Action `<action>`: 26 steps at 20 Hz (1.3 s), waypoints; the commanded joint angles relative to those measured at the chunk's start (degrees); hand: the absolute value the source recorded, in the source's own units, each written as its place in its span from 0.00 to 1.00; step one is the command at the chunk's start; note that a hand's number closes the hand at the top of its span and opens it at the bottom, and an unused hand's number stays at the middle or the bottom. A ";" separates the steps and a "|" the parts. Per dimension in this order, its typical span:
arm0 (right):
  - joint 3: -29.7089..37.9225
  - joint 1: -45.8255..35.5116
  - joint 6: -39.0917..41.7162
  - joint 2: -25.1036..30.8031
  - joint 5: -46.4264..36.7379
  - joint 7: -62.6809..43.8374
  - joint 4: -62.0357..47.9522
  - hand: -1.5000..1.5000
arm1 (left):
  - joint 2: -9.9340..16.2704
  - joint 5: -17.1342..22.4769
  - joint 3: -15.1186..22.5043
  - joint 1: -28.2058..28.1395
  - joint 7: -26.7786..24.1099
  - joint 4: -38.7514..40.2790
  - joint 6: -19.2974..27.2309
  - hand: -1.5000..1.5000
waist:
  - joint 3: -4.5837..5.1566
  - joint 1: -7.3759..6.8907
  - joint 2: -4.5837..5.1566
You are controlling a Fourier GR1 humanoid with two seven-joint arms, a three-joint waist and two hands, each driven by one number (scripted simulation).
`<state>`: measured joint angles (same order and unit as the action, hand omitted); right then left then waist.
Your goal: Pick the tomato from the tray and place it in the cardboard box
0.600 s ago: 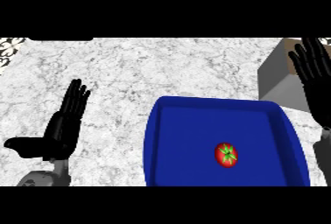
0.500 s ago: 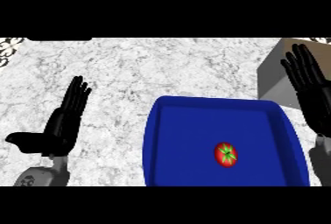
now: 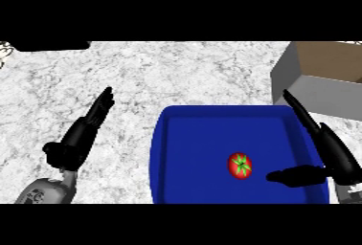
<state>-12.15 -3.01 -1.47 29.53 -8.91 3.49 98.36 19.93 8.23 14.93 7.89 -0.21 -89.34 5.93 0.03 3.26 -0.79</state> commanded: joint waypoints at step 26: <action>-14.76 16.35 18.73 5.86 -30.52 -29.64 36.79 0.00 | -4.14 -5.39 0.30 3.11 1.51 3.72 -5.88 0.50 | -0.02 -3.15 0.77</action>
<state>-25.77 14.91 14.64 39.80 -38.97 -22.78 133.30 16.65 3.97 16.10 12.02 2.72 -86.68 1.22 0.06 0.27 -0.05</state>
